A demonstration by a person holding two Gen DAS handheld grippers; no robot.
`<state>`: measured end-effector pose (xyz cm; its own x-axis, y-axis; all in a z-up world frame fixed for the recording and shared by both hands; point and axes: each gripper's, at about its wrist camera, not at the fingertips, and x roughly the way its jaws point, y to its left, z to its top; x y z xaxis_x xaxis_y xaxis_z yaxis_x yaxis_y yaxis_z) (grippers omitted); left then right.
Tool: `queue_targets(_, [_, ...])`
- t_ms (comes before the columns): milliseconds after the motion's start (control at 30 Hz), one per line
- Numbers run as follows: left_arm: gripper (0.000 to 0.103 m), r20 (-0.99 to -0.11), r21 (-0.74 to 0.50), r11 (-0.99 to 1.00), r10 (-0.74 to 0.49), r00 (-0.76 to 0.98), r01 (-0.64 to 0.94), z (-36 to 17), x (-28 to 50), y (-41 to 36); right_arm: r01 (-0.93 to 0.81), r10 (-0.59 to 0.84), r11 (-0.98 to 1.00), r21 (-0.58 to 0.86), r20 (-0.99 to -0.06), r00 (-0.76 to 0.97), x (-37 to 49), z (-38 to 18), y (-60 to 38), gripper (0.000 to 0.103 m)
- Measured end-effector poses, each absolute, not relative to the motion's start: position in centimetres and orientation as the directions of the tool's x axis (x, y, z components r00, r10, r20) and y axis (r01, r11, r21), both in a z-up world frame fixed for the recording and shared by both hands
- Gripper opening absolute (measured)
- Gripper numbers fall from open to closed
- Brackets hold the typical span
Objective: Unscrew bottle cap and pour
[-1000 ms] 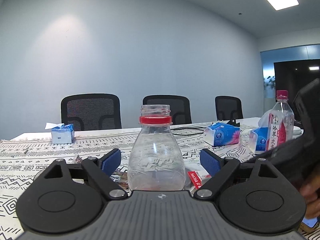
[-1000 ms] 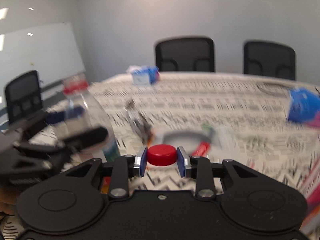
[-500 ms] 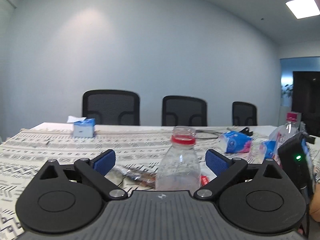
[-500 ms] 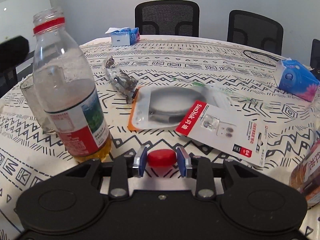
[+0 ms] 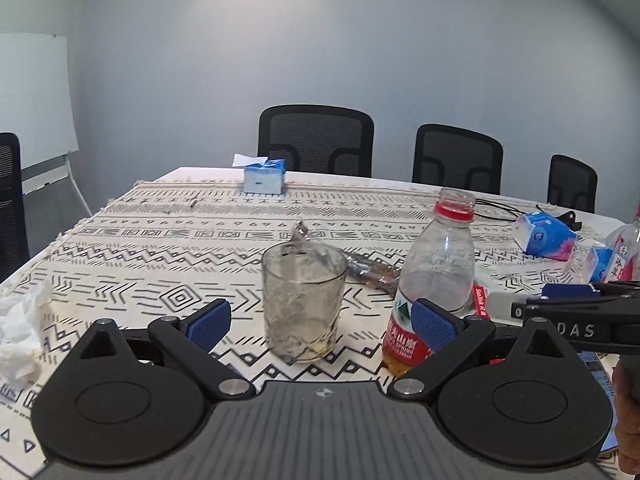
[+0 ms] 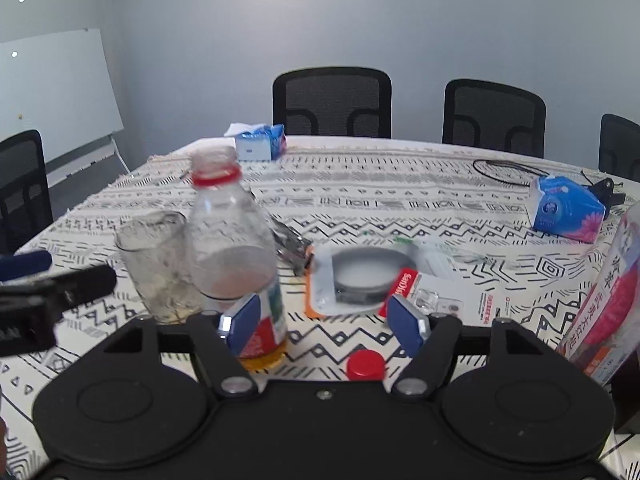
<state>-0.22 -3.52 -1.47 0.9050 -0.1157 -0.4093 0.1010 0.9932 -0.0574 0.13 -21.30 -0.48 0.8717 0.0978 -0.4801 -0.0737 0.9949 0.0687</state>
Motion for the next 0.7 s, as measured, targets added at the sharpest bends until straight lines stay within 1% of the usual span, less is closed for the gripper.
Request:
queue_targets(200, [0.098, -0.41, -0.026, 0.998, -0.06, 0.91, 0.055, -1.2, -2.1, -3.1, -0.102, 0.127, 0.992, 0.081, -0.427, 0.895, -1.8, 0.1, -19.6, 0.079])
queue_targets(367, [0.098, -0.416, -0.034, 0.998, -0.055, 0.908, 0.044, -0.8, -2.4, -2.8, -0.123, 0.149, 0.989, 0.087, -0.422, 0.894, -2.4, 0.3, -18.5, 0.081])
queue_targets(467, [0.098, -0.404, -0.031, 0.999, -0.046, 0.914, 0.037, -0.5, -2.6, -2.7, -0.122, 0.144, 0.989, 0.081, -0.418, 0.897, -2.6, 0.5, -18.1, 0.082])
queue_targets(567, [0.098, -0.392, -0.025, 0.999, -0.038, 0.919, 0.031, -0.4, -2.7, -2.7, -0.113, 0.135, 0.991, 0.078, -0.41, 0.902, -2.7, 0.6, -17.9, 0.087])
queue_targets(633, [0.098, -0.39, -0.029, 0.999, -0.039, 0.92, 0.03, -0.4, -2.8, -2.8, -0.099, 0.121, 0.992, 0.074, -0.404, 0.907, -2.7, 0.5, -17.9, 0.092])
queue_targets(700, [0.098, -0.393, -0.031, 0.999, -0.039, 0.919, 0.029, -0.4, -2.7, -2.8, -0.094, 0.116, 0.993, 0.074, -0.398, 0.91, -2.8, 0.5, -18.0, 0.094])
